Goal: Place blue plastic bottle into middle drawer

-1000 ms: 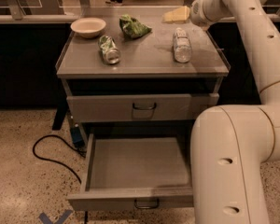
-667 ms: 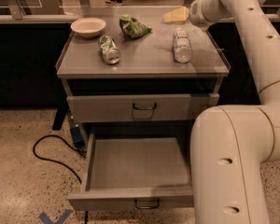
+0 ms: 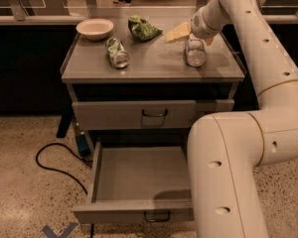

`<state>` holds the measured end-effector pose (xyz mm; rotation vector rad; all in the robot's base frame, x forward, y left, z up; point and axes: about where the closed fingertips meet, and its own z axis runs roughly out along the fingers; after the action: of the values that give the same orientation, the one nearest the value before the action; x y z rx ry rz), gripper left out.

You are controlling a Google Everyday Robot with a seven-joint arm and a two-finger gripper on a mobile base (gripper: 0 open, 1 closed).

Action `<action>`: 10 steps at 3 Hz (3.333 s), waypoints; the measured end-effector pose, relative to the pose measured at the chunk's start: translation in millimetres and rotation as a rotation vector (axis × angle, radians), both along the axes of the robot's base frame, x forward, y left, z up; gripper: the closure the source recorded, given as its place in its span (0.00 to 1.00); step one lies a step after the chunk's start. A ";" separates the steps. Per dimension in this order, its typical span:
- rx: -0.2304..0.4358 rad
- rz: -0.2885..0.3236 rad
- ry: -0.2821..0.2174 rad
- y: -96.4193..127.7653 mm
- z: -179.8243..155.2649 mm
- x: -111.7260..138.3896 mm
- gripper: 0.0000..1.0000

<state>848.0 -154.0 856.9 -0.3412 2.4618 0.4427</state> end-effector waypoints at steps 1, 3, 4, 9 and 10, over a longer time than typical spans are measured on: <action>-0.011 0.013 0.044 0.4 -9.0 -8.4 0.00; 0.031 0.022 0.068 14.8 -33.0 -1.2 0.00; 0.031 0.022 0.069 15.1 -33.6 -1.0 0.00; 0.031 0.022 0.069 15.2 -33.6 -1.0 1.00; 0.031 0.022 0.069 15.8 -25.8 -3.4 1.00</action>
Offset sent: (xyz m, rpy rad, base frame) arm -0.0098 -0.0002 -0.0094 -0.0137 0.0485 0.0140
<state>844.6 -138.2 831.0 -0.3459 2.5172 0.5094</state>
